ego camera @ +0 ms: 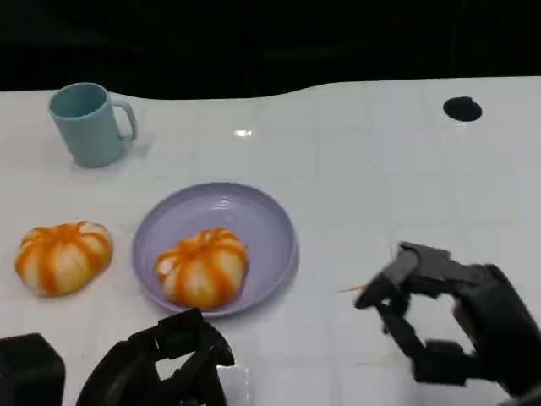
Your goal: Grasp the bread from the table and place it into the plate.
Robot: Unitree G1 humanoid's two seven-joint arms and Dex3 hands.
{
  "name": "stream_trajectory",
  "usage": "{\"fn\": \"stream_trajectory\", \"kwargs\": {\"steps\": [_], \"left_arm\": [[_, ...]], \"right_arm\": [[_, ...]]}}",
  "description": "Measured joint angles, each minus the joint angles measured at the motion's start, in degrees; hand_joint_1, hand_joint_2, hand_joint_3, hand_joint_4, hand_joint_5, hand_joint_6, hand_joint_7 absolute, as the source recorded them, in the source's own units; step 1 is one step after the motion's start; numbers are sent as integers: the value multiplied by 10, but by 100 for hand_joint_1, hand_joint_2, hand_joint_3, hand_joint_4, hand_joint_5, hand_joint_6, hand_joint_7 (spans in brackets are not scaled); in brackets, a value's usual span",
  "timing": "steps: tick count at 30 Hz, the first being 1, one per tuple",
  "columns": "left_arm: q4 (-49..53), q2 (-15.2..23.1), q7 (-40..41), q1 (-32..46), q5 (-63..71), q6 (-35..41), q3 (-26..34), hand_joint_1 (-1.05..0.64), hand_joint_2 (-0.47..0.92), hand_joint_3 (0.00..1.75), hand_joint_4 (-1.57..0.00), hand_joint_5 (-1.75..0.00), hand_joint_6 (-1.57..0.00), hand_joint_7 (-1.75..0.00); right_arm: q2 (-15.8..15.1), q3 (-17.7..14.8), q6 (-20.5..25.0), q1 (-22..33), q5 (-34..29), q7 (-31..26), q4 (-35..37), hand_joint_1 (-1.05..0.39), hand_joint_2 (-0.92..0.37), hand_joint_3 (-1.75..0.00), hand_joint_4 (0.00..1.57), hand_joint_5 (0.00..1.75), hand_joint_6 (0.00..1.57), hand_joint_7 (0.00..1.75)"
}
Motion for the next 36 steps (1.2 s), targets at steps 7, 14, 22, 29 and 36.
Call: {"fn": "stream_trajectory", "kwargs": {"steps": [7,14,22,29,36], "left_arm": [[0,0,3,-1,2,1,2,-57,92,37,-80,-170,-77,-136],[0,2,3,-1,2,1,6,-57,92,38,-80,-170,-78,-135],[0,2,3,-1,2,2,8,-57,92,37,-78,-172,-77,-138],[-10,0,18,2,3,13,12,-56,92,36,-79,-173,-76,-141],[-29,-3,53,12,9,32,12,-52,92,45,-76,-175,-69,-149]], "right_arm": [[-8,-19,66,72,30,10,-62,-16,-54,-118,76,175,68,150],[-4,-25,96,89,31,8,-68,-14,-56,-115,74,175,65,149],[1,-25,95,89,28,2,-58,-14,-57,-116,77,175,67,150],[1,-25,94,89,15,2,-41,-16,-55,-116,80,175,67,152],[1,-24,94,89,5,2,-41,-15,-54,-117,80,175,67,152]]}}
